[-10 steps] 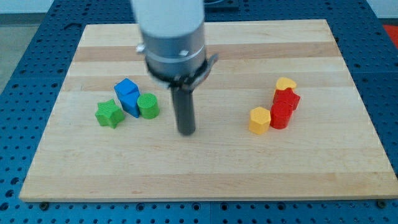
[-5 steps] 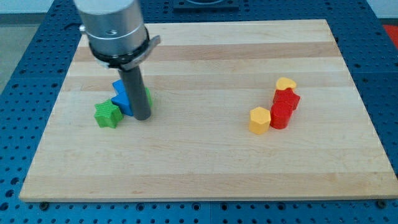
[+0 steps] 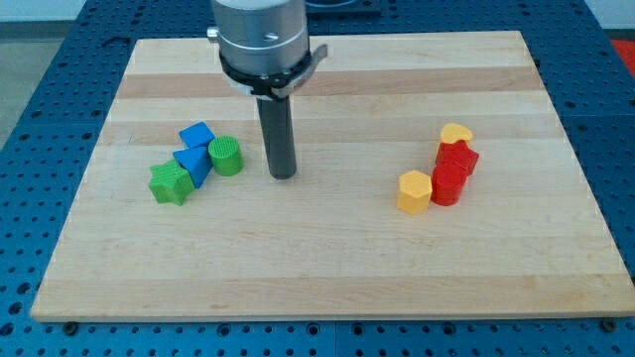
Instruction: Push group of blocks slightly left
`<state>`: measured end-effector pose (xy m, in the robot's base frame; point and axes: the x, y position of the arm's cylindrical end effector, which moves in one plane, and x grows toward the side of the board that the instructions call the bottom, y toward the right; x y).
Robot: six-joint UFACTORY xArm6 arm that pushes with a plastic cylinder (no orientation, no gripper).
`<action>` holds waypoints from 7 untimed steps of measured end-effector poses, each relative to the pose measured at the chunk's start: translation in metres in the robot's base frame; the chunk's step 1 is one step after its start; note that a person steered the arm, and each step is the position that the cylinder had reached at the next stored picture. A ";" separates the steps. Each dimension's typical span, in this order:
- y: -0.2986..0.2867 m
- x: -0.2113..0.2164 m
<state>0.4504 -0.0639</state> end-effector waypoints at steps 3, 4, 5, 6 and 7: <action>-0.052 -0.008; -0.070 -0.008; -0.082 -0.008; -0.091 -0.008; -0.084 -0.008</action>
<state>0.4428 -0.1483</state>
